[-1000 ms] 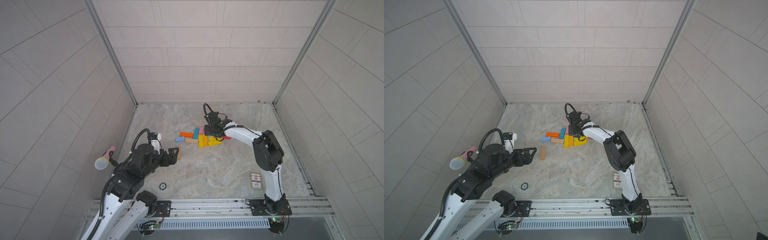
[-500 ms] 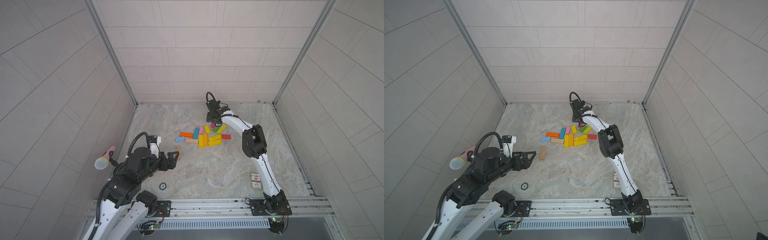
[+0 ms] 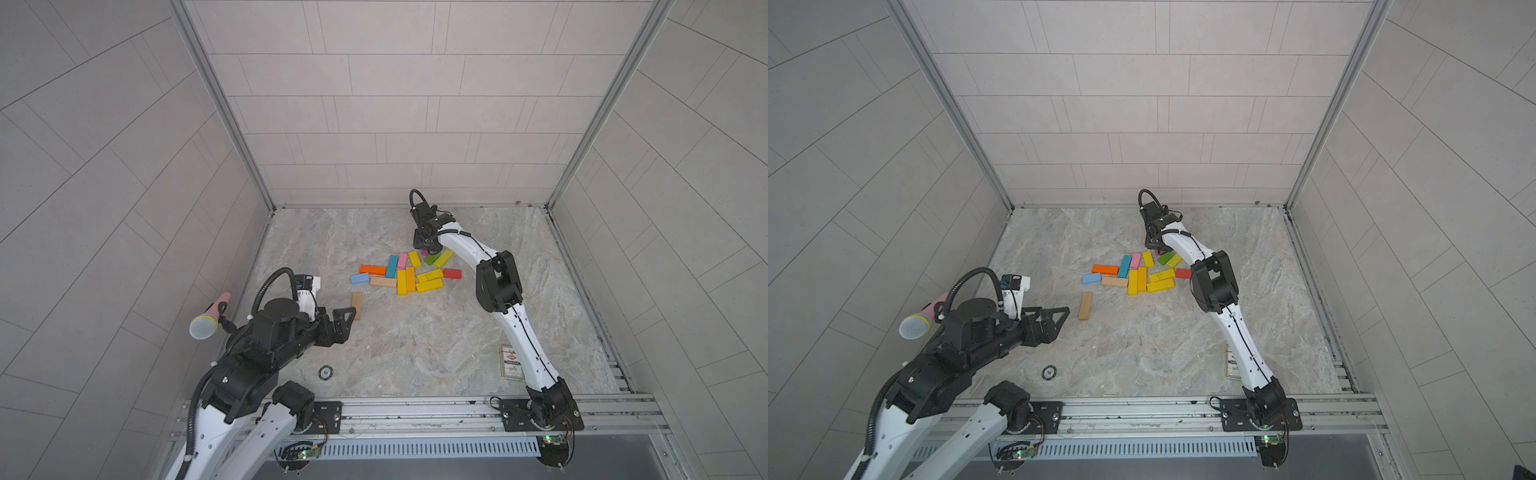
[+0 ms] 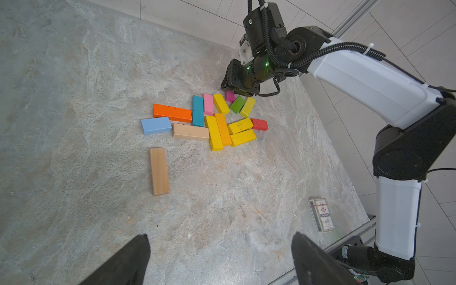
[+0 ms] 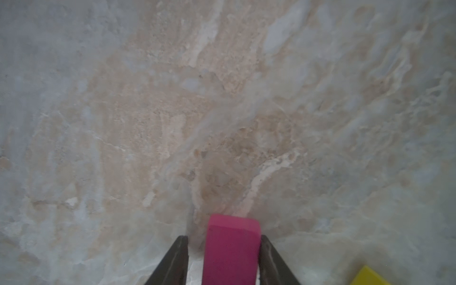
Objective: Assemble the letter h with building blocks
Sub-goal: Pick up the building block from the center of the board, then place the building block at the center of the board.
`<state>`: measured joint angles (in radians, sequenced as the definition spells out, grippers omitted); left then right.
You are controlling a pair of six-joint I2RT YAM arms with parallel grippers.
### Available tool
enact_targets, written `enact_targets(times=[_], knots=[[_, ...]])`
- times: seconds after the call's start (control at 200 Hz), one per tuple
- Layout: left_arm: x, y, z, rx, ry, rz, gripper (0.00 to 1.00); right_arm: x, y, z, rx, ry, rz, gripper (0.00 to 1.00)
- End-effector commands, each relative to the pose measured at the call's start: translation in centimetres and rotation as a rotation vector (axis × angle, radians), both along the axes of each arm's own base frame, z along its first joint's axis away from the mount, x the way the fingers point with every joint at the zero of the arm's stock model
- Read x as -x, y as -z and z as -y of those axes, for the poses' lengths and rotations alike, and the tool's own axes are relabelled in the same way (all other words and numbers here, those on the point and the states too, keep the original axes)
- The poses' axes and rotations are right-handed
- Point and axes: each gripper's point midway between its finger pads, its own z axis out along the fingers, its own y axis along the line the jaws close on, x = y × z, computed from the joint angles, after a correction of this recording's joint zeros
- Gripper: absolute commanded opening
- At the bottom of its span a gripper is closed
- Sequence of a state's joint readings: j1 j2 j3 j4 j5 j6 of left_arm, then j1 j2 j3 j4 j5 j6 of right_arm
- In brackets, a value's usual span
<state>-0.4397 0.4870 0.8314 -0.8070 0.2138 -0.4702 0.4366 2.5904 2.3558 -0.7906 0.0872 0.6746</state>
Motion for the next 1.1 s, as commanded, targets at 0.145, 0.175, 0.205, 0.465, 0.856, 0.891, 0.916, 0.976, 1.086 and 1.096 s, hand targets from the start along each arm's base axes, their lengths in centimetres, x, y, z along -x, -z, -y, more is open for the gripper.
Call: enact_targets(times=[0.145,0.175,0.205,0.465,0.856,0.891,0.916,0.976,1.086,1.096], knots=[[0.3,-0.9,-0.4,-0.020,0.001,0.031,0.97,0.3,-0.3,1.1,0.027,-0.061,-0.027,0.26],[0.3,-0.9,-0.4,-0.019,0.000,0.032,0.97,0.2,-1.0,1.1,0.035,-0.086,-0.012,0.24],[0.4,-0.9,-0.5,-0.019,0.000,0.032,0.97,0.2,-1.8,1.1,0.046,-0.110,0.003,0.21],[0.9,-2.2,-0.8,0.002,-0.007,0.078,0.97,6.9,-10.9,-0.7,0.075,-0.367,0.173,0.21],[1.4,-3.4,-0.9,0.026,-0.001,0.111,0.97,27.9,-7.1,-5.8,0.130,-0.871,0.102,0.25],[1.3,-3.3,-0.8,0.027,-0.001,0.110,0.97,29.3,-6.2,-6.4,0.146,-0.923,0.091,0.25],[1.3,-3.3,-0.8,0.028,0.001,0.110,0.97,30.2,-5.6,-6.9,0.157,-0.957,0.086,0.25],[1.3,-3.2,-0.8,0.030,-0.003,0.108,0.97,31.7,-4.7,-7.9,0.200,-1.008,0.091,0.25],[1.3,-3.4,-0.8,0.034,-0.005,0.113,0.97,33.2,-3.2,-9.2,0.241,-1.068,0.104,0.26],[1.3,-3.4,-0.8,0.034,-0.004,0.111,0.97,33.3,-3.1,-9.3,0.243,-1.070,0.104,0.26]])
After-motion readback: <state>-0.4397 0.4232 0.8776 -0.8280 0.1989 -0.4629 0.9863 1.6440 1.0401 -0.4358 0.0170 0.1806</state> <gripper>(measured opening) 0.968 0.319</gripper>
